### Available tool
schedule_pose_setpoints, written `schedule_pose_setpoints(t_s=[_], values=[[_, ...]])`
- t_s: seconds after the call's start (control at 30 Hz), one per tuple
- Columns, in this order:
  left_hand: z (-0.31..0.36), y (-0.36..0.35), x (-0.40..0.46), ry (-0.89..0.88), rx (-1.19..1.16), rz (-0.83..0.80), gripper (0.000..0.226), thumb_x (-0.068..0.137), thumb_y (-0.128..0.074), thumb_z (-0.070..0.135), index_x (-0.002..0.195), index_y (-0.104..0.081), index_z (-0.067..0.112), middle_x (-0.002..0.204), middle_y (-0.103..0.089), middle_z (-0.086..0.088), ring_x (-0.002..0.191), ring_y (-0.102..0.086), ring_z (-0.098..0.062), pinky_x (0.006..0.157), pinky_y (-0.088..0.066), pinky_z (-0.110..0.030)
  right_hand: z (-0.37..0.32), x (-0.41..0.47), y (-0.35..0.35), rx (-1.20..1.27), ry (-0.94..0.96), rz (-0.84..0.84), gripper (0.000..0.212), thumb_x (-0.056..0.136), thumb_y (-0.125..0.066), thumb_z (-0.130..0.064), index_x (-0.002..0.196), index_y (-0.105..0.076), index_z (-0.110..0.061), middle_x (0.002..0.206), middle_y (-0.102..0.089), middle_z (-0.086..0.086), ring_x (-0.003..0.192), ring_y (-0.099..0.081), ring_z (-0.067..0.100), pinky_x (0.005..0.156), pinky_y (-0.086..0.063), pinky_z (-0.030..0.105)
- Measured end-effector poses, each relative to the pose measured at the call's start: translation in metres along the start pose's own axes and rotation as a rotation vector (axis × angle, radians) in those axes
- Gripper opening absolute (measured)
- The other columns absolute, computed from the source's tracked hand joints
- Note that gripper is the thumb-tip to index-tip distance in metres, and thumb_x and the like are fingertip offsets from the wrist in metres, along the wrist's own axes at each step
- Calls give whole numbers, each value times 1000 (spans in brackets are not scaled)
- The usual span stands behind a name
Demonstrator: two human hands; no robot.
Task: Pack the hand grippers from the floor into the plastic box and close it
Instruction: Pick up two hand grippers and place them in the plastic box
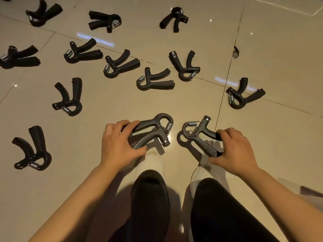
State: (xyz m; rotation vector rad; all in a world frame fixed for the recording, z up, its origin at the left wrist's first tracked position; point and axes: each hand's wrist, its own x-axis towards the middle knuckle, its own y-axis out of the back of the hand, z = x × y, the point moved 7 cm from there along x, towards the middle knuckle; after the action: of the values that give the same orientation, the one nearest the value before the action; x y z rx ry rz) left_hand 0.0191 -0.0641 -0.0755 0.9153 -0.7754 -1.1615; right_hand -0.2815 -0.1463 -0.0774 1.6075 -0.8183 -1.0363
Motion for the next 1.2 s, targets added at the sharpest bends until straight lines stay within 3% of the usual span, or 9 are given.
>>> schedule_pose_setpoints(t_s=[0.33,0.7,0.93,1.07,1.2], values=[[125,124,-92,-251,-43,207,74,58,-55,61,123,-58,26,115,-57,1,98,-39,-23,78,-41,-38,-2,-202,122,-2,-106,239,85,58,-78,-43,133,-46,-17,127,-46,5,118,-39,23,96,-36,39],[281,248,-222,-699,40,342,68,60,-54,58,117,-63,21,112,-60,-5,96,-50,-30,75,-41,-41,6,-407,240,-201,-137,501,74,48,-77,-37,115,-56,-15,110,-53,4,104,-52,28,79,-43,41],[346,226,-249,-903,131,319,67,59,-66,52,120,-53,27,119,-59,-7,105,-46,-27,82,-38,-45,61,-476,228,-191,-287,496,76,43,-80,-41,116,-62,-23,112,-55,5,106,-51,28,80,-46,42],[380,171,-257,-946,161,193,67,60,-62,57,120,-53,27,118,-59,-6,104,-51,-30,85,-37,-44,101,-504,181,-128,-412,410,76,36,-78,-43,107,-66,-20,101,-58,7,96,-54,30,75,-46,42],[421,119,-253,-1009,262,90,70,56,-76,49,118,-57,24,118,-59,-8,103,-52,-34,84,-37,-45,127,-532,144,-95,-417,325,70,41,-70,-48,105,-65,-21,96,-57,5,91,-57,30,74,-46,41]])
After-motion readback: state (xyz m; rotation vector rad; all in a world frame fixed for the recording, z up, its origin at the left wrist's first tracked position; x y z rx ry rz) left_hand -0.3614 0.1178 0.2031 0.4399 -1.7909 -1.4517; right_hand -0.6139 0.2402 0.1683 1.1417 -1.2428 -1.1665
